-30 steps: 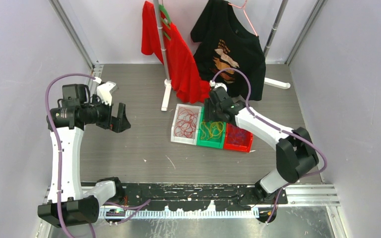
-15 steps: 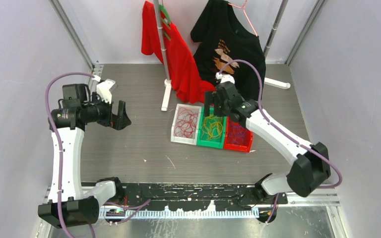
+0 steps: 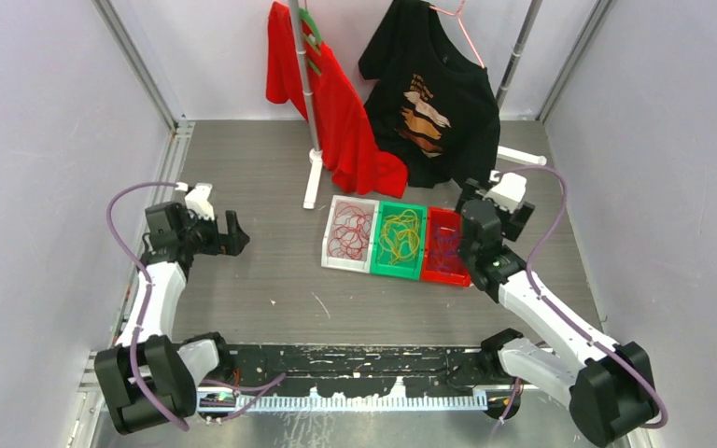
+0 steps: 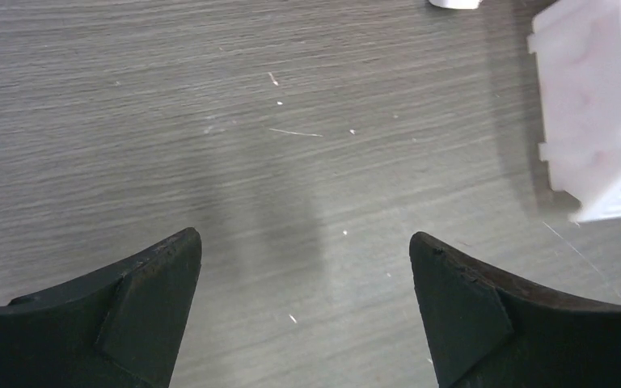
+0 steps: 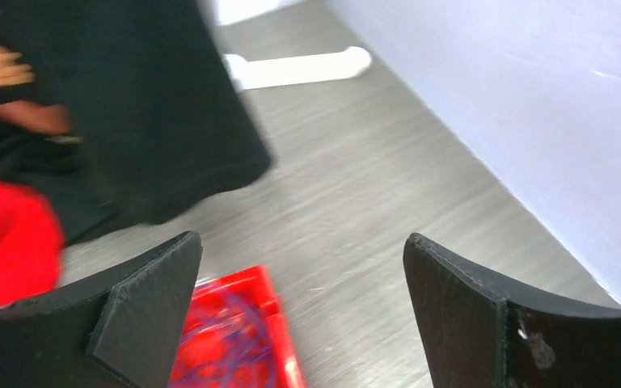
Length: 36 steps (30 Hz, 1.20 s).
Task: Untangle the cables
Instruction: Reset both arms
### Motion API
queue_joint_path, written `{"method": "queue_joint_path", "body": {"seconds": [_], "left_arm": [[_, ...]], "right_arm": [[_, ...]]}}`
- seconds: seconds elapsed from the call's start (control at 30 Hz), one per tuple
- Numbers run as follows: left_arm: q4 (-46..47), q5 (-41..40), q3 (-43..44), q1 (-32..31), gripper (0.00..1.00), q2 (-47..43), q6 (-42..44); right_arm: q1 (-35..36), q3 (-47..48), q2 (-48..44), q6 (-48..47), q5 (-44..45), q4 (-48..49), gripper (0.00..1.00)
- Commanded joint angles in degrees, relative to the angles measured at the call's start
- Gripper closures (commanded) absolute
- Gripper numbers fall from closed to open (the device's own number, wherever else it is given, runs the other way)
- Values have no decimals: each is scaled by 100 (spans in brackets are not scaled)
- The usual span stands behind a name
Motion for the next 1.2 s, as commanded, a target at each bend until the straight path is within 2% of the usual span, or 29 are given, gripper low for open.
{"method": "queue_joint_path", "body": {"seconds": [0.0, 0.1, 0.2, 0.33, 0.43, 0.67, 0.9, 1.0, 1.07, 1.1, 1.13, 1.17], "left_arm": [[2781, 377, -762, 103, 0, 193, -682], [3702, 445, -1246, 103, 1, 606, -897], [4781, 306, -1660, 103, 1, 990, -947], [5441, 97, -1806, 95, 1, 1137, -1114], [5696, 206, -1793, 25, 1, 1251, -1198], [6012, -260, -1678, -109, 1, 1734, -1518], [7918, -454, -1851, -328, 0, 2754, -1696], [7352, -940, -1831, -696, 0, 2506, -1288], [7952, -1199, -2127, -911, 1, 2686, -1074], [8794, -1308, -2313, -994, 1, 2972, -1080], [9204, -1345, -2402, -1006, 1, 3190, -1162], [8910, -1399, -2348, -1012, 1, 3105, -1164]], "right_arm": [[-817, -379, -18, 539, 911, 741, 0], [-1435, -710, 173, 592, 993, 920, 0], [-1901, -1144, 285, 523, 718, 1415, 0], [-2281, -1472, 605, 629, 323, 1838, 0], [-2348, -1599, 986, 480, 101, 2449, 0], [-2429, -1709, 1744, 520, -271, 3284, 0], [-2461, -1608, 2005, 394, -489, 3521, 0], [-2464, -1744, 1904, 256, -932, 3672, 0], [-2461, -1948, 1860, 686, -1161, 4106, 0], [-2428, -2137, 1911, 530, -1316, 4522, 0], [-2364, -2203, 1947, 450, -1418, 4679, 0], [-2354, -2215, 2071, 452, -1349, 4858, 0]]}}
